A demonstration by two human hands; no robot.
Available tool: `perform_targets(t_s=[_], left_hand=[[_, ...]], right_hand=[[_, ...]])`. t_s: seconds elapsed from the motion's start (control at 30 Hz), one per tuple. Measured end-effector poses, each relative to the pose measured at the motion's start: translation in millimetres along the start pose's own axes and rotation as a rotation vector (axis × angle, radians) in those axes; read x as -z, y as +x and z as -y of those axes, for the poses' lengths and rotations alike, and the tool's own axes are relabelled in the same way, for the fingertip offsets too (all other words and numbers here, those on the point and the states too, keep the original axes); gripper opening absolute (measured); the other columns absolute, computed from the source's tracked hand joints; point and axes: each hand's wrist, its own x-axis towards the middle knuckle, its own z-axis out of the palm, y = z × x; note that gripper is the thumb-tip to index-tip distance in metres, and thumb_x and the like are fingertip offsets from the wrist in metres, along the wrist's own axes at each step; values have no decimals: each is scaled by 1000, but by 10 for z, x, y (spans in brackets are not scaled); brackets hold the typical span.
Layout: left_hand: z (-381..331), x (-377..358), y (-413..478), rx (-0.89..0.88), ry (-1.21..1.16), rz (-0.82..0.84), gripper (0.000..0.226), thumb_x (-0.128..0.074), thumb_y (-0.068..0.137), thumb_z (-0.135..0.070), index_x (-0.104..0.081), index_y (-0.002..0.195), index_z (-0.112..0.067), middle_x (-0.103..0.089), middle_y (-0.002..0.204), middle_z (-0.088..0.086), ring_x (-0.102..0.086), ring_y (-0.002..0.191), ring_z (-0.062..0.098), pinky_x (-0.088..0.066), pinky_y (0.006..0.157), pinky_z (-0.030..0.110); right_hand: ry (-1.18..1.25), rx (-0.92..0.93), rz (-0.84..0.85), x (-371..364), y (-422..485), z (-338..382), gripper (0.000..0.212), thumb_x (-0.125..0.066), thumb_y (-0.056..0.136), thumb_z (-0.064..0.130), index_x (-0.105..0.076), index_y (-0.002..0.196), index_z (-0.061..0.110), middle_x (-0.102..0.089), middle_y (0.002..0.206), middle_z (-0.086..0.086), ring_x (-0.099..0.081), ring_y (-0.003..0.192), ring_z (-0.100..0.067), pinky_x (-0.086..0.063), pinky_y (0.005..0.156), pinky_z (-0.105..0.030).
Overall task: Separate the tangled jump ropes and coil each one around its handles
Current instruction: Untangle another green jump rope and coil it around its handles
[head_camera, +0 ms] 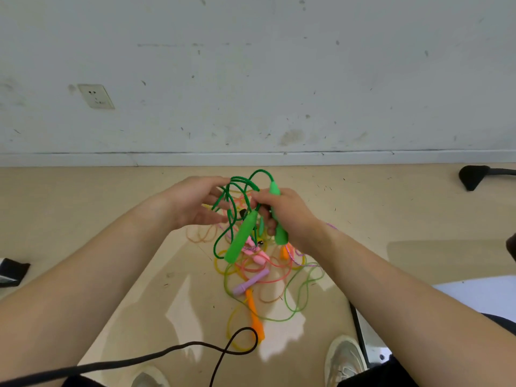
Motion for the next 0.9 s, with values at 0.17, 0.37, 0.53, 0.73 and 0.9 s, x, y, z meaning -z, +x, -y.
perform_targets(t_s=[0.17,0.37,0.53,0.73,0.9], left_hand=[[44,2,-25,-121,174,-47,45,-48,100,-48,-65,112,-9,-74,111,6,-76,85,30,-54,58,27],[43,-318,-236,-339,-20,283,52,-49,93,-55,-64,103,-7,-70,97,7,-72,93,31,-55,86,38],[96,-447,-353,-573,-48,205,12,-51,102,-13,-61,99,-7,-67,78,3,-65,62,11,-49,56,18],[-34,-339,-526,-377,-169,72,29,-45,105,-17,-67,96,-1,-67,72,4,-50,49,7,-41,40,18],[-14,-416,-607,-290,-491,103,33,-37,105,-11,-63,93,3,-67,68,10,-61,48,13,-48,45,19]], right_hand=[[99,-75,21,114,20,167,25,-56,97,21,-59,74,12,-37,57,0,-28,45,-14,-26,42,-23],[107,-77,51,1,-37,324,23,-55,97,17,-57,76,9,-42,56,-1,-31,43,-12,-33,39,-19],[135,-53,33,-137,-137,409,29,-56,98,32,-63,84,7,-45,62,-11,-35,41,-14,-30,41,-23],[450,-208,-19,-231,-304,533,45,-31,102,47,-49,81,12,-40,51,-2,-31,41,-15,-24,46,-23],[420,-118,-9,-346,-421,585,41,-40,105,29,-58,81,1,-58,57,-10,-50,46,-19,-40,51,-30]])
